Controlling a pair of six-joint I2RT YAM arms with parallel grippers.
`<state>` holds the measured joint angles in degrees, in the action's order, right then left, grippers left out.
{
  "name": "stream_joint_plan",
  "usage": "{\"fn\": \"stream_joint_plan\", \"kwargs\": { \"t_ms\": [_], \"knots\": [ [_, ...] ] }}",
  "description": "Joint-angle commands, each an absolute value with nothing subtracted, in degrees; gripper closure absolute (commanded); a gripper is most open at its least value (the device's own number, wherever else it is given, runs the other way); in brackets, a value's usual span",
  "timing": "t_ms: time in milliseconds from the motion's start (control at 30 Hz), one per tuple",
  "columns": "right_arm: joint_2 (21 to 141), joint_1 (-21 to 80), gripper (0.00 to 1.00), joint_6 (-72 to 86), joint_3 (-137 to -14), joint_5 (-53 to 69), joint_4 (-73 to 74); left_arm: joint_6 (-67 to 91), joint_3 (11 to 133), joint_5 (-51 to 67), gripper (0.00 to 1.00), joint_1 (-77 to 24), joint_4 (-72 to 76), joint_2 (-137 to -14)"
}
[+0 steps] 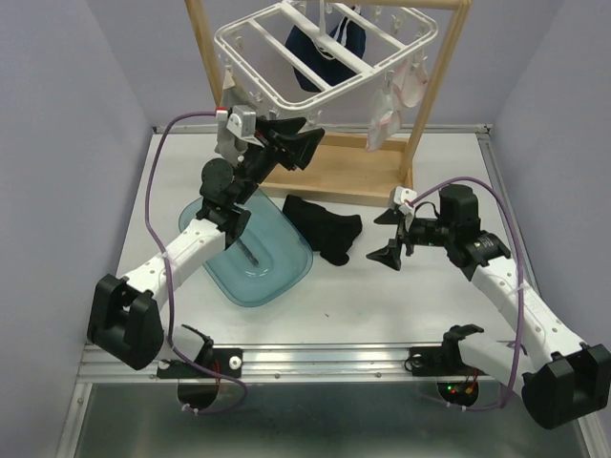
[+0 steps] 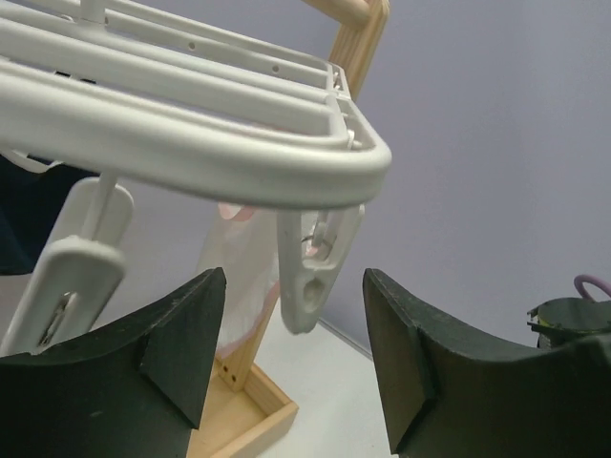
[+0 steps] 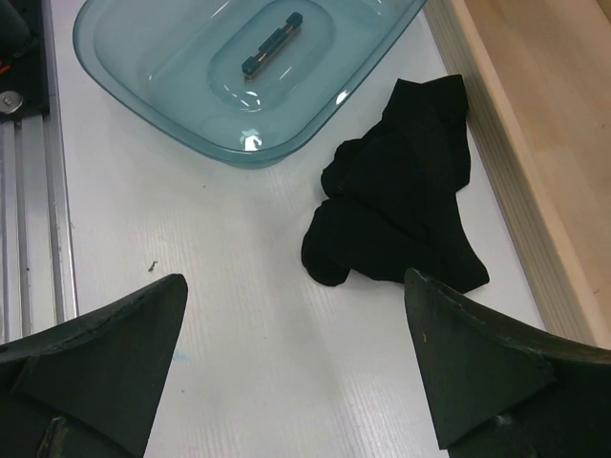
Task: Remove the underwear clipped to the hanger
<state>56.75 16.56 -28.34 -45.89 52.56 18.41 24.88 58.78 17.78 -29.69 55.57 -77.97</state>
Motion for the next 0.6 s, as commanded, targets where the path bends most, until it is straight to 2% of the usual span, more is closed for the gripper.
{"fn": "stream_joint_plan", "kwargs": {
  "t_ms": [0,67,567],
  "knots": [
    [55.28,15.82,0.0,-29.09,-44.03,52.91,16.0,21.19,57.31,17.14,0.23,-30.06,53.55,-71.91],
    [55.11,15.56,0.0,-29.09,-44.03,52.39,15.91,19.44,56.34,16.7,0.2,-30.06,51.34,-70.5],
    [54.49,13.27,0.0,-29.62,-43.95,50.27,16.26,8.28,49.75,14.06,0.19,-30.06,29.81,-57.92]
  ]
}}
